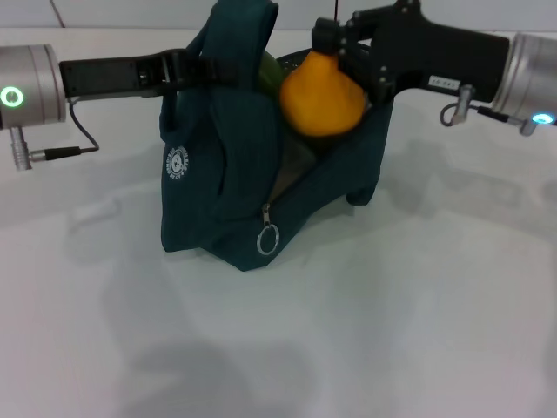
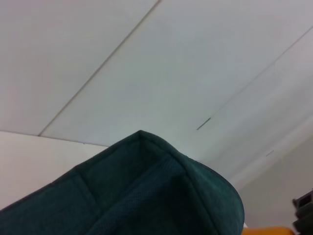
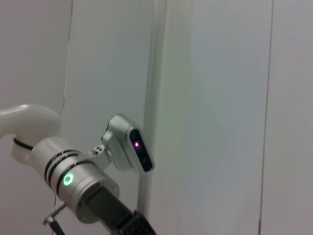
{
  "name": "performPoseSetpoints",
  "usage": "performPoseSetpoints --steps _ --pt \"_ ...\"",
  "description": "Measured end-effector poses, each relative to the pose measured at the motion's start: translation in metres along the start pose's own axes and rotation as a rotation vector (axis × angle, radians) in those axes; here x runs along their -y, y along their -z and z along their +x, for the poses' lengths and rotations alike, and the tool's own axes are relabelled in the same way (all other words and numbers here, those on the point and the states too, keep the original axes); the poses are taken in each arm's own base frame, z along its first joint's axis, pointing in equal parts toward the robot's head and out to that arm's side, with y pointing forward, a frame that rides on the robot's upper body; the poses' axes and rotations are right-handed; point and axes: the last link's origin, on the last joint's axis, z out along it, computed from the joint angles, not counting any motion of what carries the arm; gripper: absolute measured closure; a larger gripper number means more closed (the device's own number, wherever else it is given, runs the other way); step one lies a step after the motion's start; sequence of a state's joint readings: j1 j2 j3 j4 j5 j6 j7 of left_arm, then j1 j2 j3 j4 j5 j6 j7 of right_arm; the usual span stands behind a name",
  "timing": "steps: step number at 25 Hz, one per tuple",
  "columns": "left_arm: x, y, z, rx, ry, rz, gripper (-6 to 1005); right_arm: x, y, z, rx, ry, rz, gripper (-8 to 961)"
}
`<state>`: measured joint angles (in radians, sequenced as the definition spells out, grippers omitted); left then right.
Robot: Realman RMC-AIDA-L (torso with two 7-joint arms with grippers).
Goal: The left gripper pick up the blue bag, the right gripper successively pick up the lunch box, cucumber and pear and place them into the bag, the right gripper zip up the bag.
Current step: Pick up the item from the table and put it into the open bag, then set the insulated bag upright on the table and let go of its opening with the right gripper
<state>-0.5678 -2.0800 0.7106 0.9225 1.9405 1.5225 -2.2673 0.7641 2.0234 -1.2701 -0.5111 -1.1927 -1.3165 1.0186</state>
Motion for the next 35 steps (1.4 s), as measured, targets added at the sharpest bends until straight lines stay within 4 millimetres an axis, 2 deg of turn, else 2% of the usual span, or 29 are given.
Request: performPoseSetpoints --steps 9,13,19,21,25,26,27,29,32,35 --pt "0.001 -0.003 -0.001 0.001 0.005 -0.003 889 0.000 -0.005 0.005 -0.027 -0.019 0.000 918" --pt "0.002 -0.002 -0.001 0.000 0.006 0.001 888 0.001 0.001 0.010 -0.039 -0.048 0.024 917" --pt "0.003 -0.001 -0.002 -0.001 0.008 0.004 888 0.005 0.008 0.012 -0.046 -0.072 0.056 772" --pt "0.004 0.000 -0.002 -0.001 0.010 0.007 887 0.010 0.013 0.012 -0.041 -0.079 0.083 677" --pt "0.006 0.003 -0.004 -0.003 0.015 0.013 887 0.028 0.045 0.015 -0.066 -0.093 0.218 496" --pt "0.006 0.004 -0.004 -0.005 0.016 0.013 887 0.035 0.065 0.020 -0.095 -0.110 0.287 459" --pt "0.006 0.004 -0.005 -0.007 0.018 0.012 887 0.035 0.065 0.020 -0.095 -0.110 0.287 421" --pt "0.007 0.006 -0.006 -0.017 0.026 0.010 886 0.039 0.083 0.025 -0.122 -0.127 0.332 346" --pt "0.009 0.010 -0.007 -0.029 0.034 0.014 886 0.036 0.101 0.037 -0.156 -0.152 0.367 347" --pt "0.011 0.015 -0.008 -0.044 0.044 0.022 886 0.030 0.109 0.048 -0.194 -0.166 0.382 349"
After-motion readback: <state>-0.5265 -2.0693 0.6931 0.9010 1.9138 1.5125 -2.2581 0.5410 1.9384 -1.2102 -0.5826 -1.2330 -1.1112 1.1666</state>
